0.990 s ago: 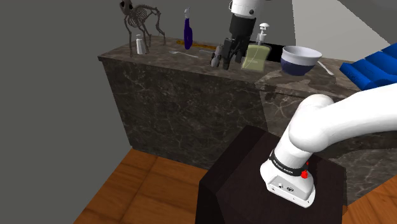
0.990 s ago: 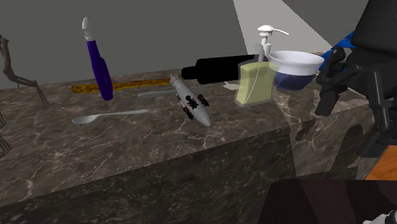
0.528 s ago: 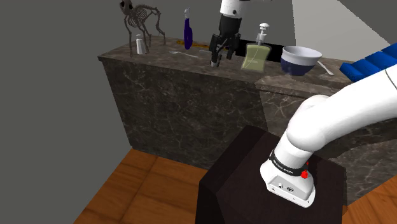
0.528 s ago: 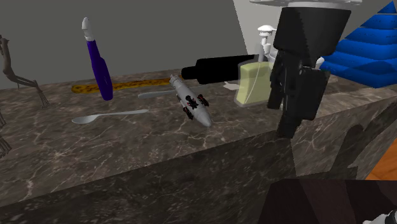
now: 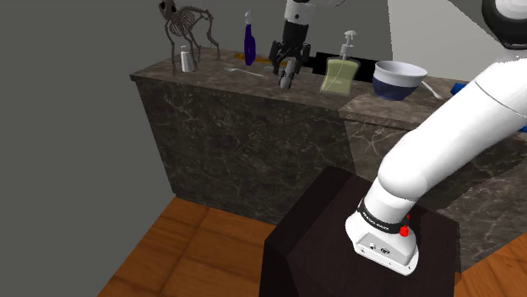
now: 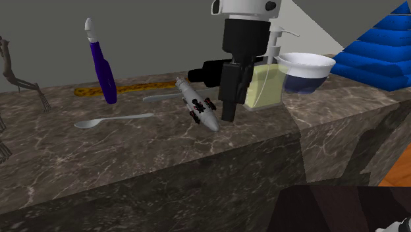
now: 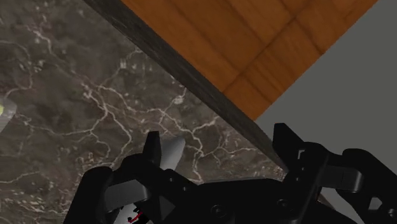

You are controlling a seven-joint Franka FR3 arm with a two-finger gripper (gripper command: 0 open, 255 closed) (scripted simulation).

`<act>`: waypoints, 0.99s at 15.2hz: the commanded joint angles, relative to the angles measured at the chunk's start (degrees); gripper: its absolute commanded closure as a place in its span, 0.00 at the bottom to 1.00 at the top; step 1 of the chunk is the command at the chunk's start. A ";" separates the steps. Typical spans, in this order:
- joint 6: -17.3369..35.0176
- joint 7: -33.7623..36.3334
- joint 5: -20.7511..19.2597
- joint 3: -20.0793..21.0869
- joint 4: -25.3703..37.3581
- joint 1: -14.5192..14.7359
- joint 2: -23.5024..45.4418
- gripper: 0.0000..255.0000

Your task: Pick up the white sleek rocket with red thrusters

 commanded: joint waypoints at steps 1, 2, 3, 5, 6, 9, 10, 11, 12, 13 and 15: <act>0.39 0.46 0.75 -1.38 3.09 -0.94 3.72 0.00; 0.56 0.71 1.23 -2.01 4.69 -1.36 5.62 0.00; 0.68 0.95 1.74 -2.64 6.32 -1.79 7.51 0.00; 0.78 1.38 2.90 -3.89 9.67 -2.70 11.30 0.00; 0.76 1.58 3.54 -4.50 11.39 -3.18 13.19 0.00; 0.42 2.15 5.68 -6.28 16.75 -4.76 18.87 0.00; 0.22 2.33 6.46 -6.84 18.60 -5.35 20.78 0.00; 0.04 2.47 7.03 -7.21 19.94 -5.80 22.13 0.00; 0.79 2.35 7.08 -7.18 19.22 -5.80 22.17 0.00; 1.53 2.23 7.13 -7.16 18.53 -5.80 22.23 0.00; 3.01 1.98 7.25 -7.14 17.18 -5.78 22.38 0.00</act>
